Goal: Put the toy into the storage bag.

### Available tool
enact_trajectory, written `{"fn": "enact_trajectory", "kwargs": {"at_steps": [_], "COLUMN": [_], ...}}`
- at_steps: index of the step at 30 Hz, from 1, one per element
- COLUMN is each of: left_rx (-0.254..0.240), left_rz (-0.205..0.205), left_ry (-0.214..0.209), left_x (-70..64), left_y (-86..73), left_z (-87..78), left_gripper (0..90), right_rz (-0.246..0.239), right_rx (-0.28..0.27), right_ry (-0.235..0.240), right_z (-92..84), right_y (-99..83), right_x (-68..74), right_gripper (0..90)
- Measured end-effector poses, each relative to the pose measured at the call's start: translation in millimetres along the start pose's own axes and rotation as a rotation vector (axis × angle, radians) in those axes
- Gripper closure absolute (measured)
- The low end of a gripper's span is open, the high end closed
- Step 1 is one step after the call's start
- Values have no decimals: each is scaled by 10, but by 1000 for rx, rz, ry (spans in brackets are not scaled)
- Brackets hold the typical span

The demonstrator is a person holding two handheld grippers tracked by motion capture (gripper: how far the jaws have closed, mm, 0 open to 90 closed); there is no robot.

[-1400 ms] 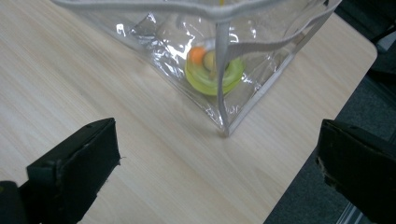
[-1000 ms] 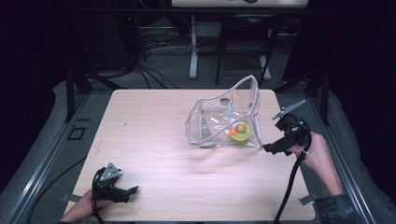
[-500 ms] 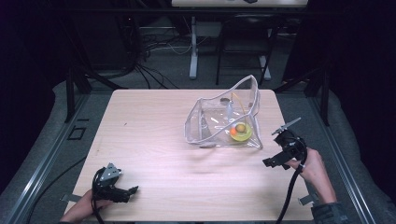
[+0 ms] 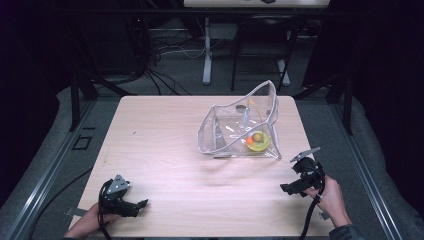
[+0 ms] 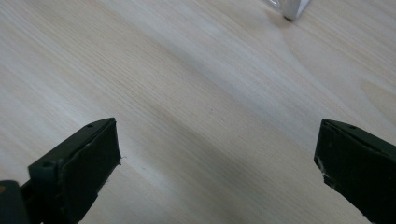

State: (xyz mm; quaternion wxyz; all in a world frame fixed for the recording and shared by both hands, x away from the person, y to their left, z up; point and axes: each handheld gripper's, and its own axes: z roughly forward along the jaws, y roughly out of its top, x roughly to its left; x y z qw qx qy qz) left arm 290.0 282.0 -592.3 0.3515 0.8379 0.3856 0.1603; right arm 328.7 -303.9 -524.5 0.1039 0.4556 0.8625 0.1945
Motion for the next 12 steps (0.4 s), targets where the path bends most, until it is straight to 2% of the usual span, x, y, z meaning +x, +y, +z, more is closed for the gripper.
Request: {"fn": "enact_trajectory", "kwargs": {"at_steps": [1, 2, 4, 8, 12], "left_rx": [0, 0, 0, 0, 0], "left_rz": [0, 0, 2, 2, 1], "left_ry": [0, 0, 0, 0, -2], "left_x": [0, 0, 0, 0, 1], "left_y": [0, 0, -1, -1, 1], "left_z": [0, -1, -2, -2, 0], "left_gripper": [0, 0, 0, 0, 0], "right_rz": [3, 4, -4, 22, -1], "right_rx": [-20, -15, -20, 1, 38], "right_ry": [-5, -14, -95, -73, -114], "right_z": [31, 51, 67, 119, 192], "right_y": [-40, -70, -120, -185, -195], "right_x": [12, 13, 32, 21, -5], "right_gripper": [0, 0, 0, 0, 0]}}
